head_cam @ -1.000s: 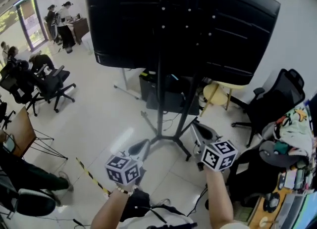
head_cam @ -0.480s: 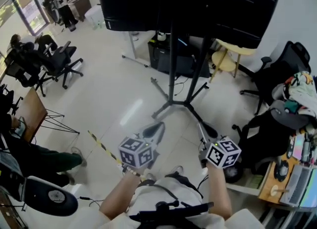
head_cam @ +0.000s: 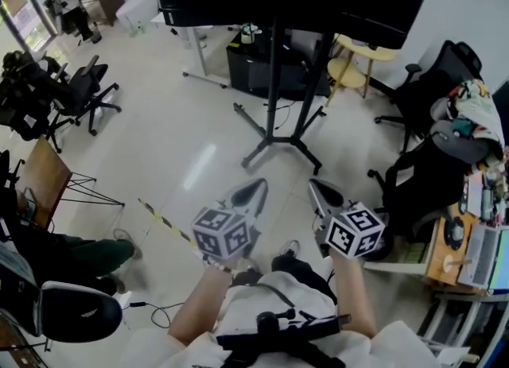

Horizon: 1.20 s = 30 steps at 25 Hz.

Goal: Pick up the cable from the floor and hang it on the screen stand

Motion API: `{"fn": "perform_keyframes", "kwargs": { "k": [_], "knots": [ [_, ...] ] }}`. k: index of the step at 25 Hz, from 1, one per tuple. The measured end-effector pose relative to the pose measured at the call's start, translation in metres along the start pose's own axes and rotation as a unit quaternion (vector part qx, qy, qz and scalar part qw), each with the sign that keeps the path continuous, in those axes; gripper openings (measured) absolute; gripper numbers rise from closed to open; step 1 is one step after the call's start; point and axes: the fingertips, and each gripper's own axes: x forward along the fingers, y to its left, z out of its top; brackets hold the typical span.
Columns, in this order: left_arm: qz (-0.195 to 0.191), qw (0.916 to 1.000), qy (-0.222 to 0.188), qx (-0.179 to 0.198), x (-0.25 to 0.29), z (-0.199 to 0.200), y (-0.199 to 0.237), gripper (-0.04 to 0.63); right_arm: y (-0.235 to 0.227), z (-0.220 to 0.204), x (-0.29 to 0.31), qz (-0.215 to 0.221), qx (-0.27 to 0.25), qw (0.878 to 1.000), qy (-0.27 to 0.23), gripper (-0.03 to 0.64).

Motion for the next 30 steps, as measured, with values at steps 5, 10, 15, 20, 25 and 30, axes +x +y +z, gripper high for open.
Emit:
{"fn": "perform_keyframes", "kwargs": {
  "k": [5, 10, 15, 20, 25, 30],
  "knots": [
    [0.01, 0.9999, -0.007, -0.001, -0.024, 0.004, 0.01, 0.0, 0.018, -0.001, 0.01, 0.011, 0.014, 1.0, -0.008, 0.008],
    [0.018, 0.9997, -0.019, 0.004, -0.038, 0.016, 0.021, 0.0, 0.037, 0.012, 0.022, 0.018, -0.018, 1.0, -0.012, 0.008],
    [0.013, 0.9996, -0.024, 0.006, -0.031, 0.025, 0.024, 0.0, 0.033, 0.016, 0.026, 0.017, -0.021, 1.0, -0.013, 0.008],
    [0.015, 0.9996, -0.022, 0.009, -0.018, 0.031, 0.027, 0.0, 0.023, 0.025, 0.031, 0.016, -0.02, 1.0, -0.017, 0.008],
    [0.02, 0.9994, -0.022, 0.015, -0.008, 0.036, 0.029, 0.0, 0.019, 0.029, 0.036, 0.02, -0.02, 1.0, -0.015, 0.008],
    [0.012, 0.9996, -0.023, 0.01, -0.001, 0.035, 0.023, 0.0, 0.012, 0.035, 0.034, 0.023, -0.016, 0.999, -0.019, 0.009]
  ]
}}
